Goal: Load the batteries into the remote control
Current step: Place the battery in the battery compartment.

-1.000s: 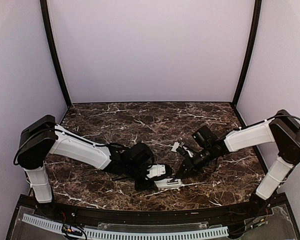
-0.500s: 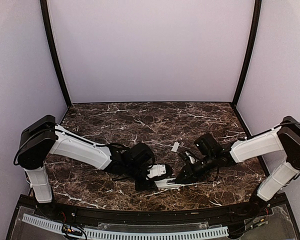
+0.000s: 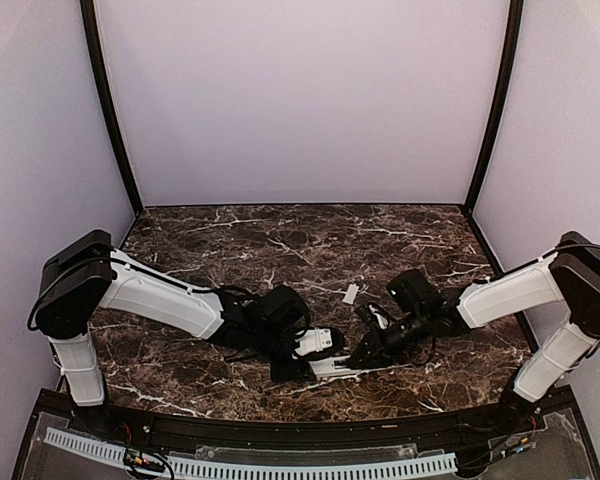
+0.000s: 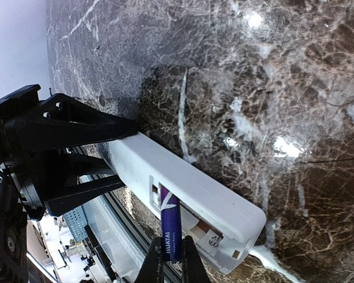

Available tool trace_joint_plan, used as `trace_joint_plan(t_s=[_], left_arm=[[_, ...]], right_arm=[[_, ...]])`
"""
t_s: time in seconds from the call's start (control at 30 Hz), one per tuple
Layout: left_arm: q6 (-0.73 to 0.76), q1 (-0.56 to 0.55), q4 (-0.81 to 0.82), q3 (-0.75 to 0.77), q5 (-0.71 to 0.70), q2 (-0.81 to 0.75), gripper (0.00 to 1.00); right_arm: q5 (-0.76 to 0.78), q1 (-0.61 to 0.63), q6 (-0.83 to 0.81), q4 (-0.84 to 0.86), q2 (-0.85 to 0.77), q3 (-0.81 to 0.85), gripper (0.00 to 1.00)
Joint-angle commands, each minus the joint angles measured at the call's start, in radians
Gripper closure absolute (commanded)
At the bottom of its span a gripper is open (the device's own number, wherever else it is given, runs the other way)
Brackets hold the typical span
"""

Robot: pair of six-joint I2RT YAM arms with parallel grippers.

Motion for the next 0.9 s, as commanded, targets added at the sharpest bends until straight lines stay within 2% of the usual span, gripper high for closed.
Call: trace_joint_plan(t_s=[0.0,0.1,0.27,0.43,0.6,0.87], left_arm=[[-0.011,-0.007,-0.054,0.001,-0.027,0.03,1.0],[-0.011,-0.007,-0.056,0.001,-0.026,0.031,1.0],[-0.011,-0.007,-0.054,0.004,-0.026,0.031,1.0],[-0.002,-0.007,-0.053,0.002,-0.022,0.03,1.0],[0.018,-0.007,-0.036,0.016,0.01,0.018,0.73],[0.028,-0.001,-0.002,0.087,0.088,0.012,0.47]], right_arm=[[0.12,0.006,-0.013,-0.041,0.053,0.035,1.0],[0.149,0.007,-0.026,-0.097,0.051,0.057,1.0],[0.192,0.008,-0.057,-0.178,0.062,0.112,0.94],[0.189,0.008,-0.066,-0.18,0.087,0.121,1.0],[0.184,0.008,-0.07,-0.173,0.108,0.125,1.0],[0.187,0.008,-0.075,-0.162,0.113,0.102,1.0]])
